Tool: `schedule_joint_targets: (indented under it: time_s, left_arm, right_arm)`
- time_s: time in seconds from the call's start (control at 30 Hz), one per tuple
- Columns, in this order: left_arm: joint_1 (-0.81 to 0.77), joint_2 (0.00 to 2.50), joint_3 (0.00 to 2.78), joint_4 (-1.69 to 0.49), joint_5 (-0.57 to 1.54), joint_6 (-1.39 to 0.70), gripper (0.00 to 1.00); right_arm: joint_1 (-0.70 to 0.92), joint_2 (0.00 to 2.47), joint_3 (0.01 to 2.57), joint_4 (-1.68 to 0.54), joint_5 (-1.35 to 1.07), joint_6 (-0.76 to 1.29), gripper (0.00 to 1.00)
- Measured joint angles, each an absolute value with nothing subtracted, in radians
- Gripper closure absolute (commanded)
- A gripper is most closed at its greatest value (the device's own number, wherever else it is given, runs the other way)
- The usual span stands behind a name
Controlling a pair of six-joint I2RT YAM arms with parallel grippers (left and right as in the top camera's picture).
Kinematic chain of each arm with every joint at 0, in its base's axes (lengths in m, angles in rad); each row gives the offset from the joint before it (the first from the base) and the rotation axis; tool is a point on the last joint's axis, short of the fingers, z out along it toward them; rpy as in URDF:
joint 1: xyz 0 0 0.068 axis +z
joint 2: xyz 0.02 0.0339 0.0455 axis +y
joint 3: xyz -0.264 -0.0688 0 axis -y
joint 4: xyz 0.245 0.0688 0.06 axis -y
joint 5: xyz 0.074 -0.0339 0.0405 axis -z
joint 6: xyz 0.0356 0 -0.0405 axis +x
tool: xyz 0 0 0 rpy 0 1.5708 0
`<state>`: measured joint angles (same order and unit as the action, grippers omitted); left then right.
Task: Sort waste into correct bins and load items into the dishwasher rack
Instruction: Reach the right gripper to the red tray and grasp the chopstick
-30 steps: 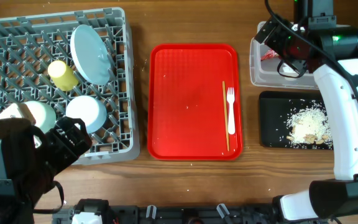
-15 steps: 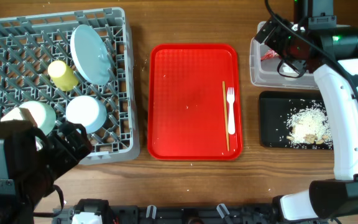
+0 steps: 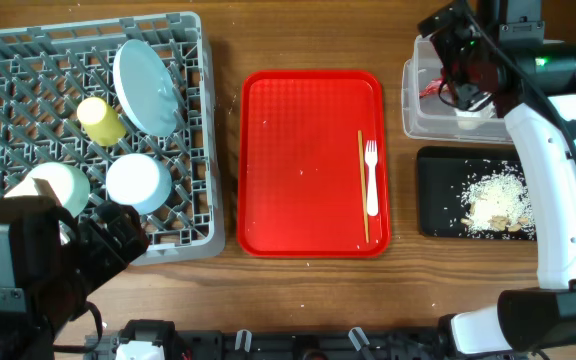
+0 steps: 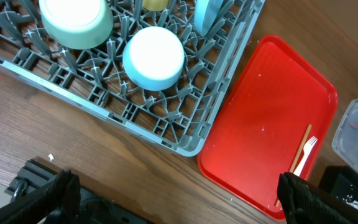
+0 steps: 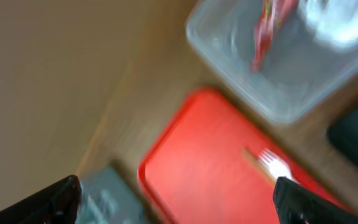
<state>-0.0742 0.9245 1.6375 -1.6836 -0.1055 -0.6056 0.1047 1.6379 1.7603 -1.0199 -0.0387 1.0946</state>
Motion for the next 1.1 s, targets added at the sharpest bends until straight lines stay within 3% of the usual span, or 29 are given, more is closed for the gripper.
schedule_joint_targets:
  time_s: [0.13,0.17,0.2,0.23,0.27,0.3,0.33,0.43,0.6,0.83,1.1]
  left_arm:
    - [-0.074,0.925,1.637,-1.684,-0.105,-0.605,0.0]
    - [-0.074,0.925,1.637,-1.683,-0.105,-0.605,0.0]
    - [-0.074,0.925,1.637,-1.683,-0.105,-0.605,0.0]
    - [-0.074,0.925,1.637,-1.682,-0.105,-0.605,0.0]
    - [-0.074,0.925,1.637,-1.68,-0.105,-0.605,0.0]
    - [-0.074,0.925,1.637,-1.678,-0.105,-0.605,0.0]
    - [-0.074,0.925,1.637,-1.676,-0.105,-0.605,0.0]
    - [-0.074,0.925,1.637,-1.676,-0.105,-0.605,0.0]
    - [-0.074,0.925,1.637,-1.681,-0.105,-0.606,0.0]
    - [-0.074,0.925,1.636,-1.682,-0.105,-0.605,0.0]
    - [-0.074,0.925,1.636,-1.674,-0.105,-0.605,0.0]
  right_arm:
    - [0.123,1.638,1.757,-1.085,-0.194,0.919,0.09]
    - [0.147,1.638,1.747,-1.097,-0.202,0.814,0.21]
    - [0.176,1.638,1.729,-1.116,-0.194,0.728,0.41]
    - [0.213,1.639,1.705,-1.14,-0.178,0.658,0.49]
    - [0.25,1.644,1.678,-1.161,-0.152,0.601,0.47]
    - [0.276,1.649,1.656,-1.168,-0.13,0.565,0.3]
    - [0.31,1.658,1.622,-1.168,-0.101,0.521,0.21]
    - [0.358,1.695,1.547,-1.171,-0.059,0.433,0.18]
    - [0.36,1.698,1.431,-1.064,-0.026,0.379,0.55]
    - [0.36,1.701,1.16,-0.839,-0.022,0.342,0.57]
    - [0.36,1.721,1.15,-0.807,-0.057,0.327,0.65]
